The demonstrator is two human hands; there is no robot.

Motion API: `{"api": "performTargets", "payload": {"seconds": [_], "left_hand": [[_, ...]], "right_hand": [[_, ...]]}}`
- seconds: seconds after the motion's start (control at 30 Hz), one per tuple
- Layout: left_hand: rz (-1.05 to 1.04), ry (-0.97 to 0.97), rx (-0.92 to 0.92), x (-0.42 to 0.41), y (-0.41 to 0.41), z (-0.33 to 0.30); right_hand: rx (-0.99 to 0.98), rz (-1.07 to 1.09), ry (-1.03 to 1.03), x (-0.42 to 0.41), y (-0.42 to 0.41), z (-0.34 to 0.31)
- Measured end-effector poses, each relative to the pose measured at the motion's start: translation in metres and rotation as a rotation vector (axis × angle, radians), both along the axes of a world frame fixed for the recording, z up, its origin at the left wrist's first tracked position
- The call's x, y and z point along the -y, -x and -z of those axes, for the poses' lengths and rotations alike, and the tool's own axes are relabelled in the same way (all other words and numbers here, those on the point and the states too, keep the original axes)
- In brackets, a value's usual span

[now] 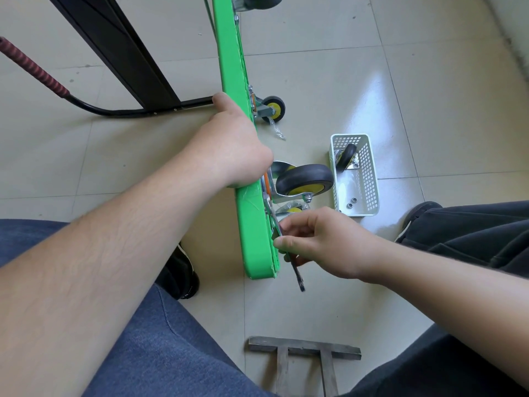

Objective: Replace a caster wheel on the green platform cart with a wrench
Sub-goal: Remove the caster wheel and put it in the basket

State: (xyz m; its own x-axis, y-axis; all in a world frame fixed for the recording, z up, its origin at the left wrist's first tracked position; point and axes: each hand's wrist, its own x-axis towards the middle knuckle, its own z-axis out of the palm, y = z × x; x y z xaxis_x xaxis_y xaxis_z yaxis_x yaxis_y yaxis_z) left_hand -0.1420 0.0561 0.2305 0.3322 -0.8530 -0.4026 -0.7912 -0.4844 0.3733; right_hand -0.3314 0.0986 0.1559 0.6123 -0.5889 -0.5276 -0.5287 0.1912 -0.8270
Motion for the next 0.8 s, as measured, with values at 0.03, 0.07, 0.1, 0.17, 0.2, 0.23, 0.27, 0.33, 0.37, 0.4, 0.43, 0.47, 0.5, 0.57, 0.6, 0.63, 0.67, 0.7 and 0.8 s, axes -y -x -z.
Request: {"api": "performTargets", "payload": {"seconds": [0.03, 0.07, 0.1, 0.17, 0.2, 0.23, 0.27, 0.33, 0.37, 0.4, 0.43, 0.47, 0.5, 0.57, 0.6, 0.63, 0.67, 0.7, 0.8], "left_hand": [[0.002, 0.004, -0.002, 0.000, 0.000, 0.000], [0.002, 0.010, -0.004, 0.000, 0.000, 0.000], [0.002, 0.013, -0.002, -0.001, 0.000, 0.000], [0.003, 0.007, 0.012, 0.000, 0.000, 0.000], [0.005, 0.003, 0.014, 0.000, -0.001, 0.000], [0.004, -0.001, 0.013, 0.000, -0.001, -0.001], [0.002, -0.003, 0.011, 0.000, -0.001, 0.000], [0.004, -0.003, 0.011, 0.000, 0.000, 0.000], [0.007, -0.004, 0.011, 0.000, 0.000, 0.000], [0.009, -0.004, 0.011, 0.000, 0.000, 0.000], [0.011, -0.006, 0.012, 0.000, 0.000, 0.000], [0.011, -0.007, 0.014, 0.000, 0.000, -0.001], [0.011, -0.008, 0.015, 0.000, 0.000, -0.001], [0.015, -0.012, 0.021, -0.001, 0.000, -0.003], [0.019, -0.012, 0.024, -0.001, 0.001, -0.003], [0.024, -0.013, 0.025, -0.001, 0.001, -0.003], [0.027, -0.014, 0.024, -0.002, 0.001, -0.003], [0.027, -0.017, 0.024, -0.001, 0.002, -0.004], [0.029, -0.025, 0.025, -0.001, 0.001, -0.003]], "right_hand": [[-0.005, -0.016, 0.045, 0.002, 0.000, 0.002], [-0.007, -0.031, 0.076, 0.003, 0.000, 0.004], [-0.009, -0.043, 0.100, 0.003, -0.001, 0.006], [-0.011, -0.051, 0.137, 0.002, -0.002, 0.009], [-0.010, -0.049, 0.146, 0.001, -0.003, 0.010], [-0.007, -0.045, 0.147, 0.001, -0.003, 0.011], [-0.007, -0.040, 0.148, 0.001, -0.004, 0.011], [-0.020, -0.045, 0.161, 0.001, -0.003, 0.012], [-0.035, -0.057, 0.179, 0.001, -0.003, 0.012], [-0.057, -0.072, 0.199, 0.002, -0.002, 0.011], [-0.082, -0.090, 0.215, 0.002, -0.001, 0.010], [-0.111, -0.111, 0.224, 0.003, 0.000, 0.009], [-0.138, -0.134, 0.225, 0.003, 0.001, 0.008], [-0.182, -0.173, 0.200, 0.003, 0.004, 0.006], [-0.197, -0.181, 0.173, 0.002, 0.006, 0.005], [-0.206, -0.182, 0.142, 0.002, 0.008, 0.004], [-0.210, -0.175, 0.106, 0.001, 0.009, 0.002], [-0.204, -0.156, 0.063, 0.000, 0.010, 0.000], [-0.147, -0.074, -0.058, -0.005, 0.010, -0.009]]}}
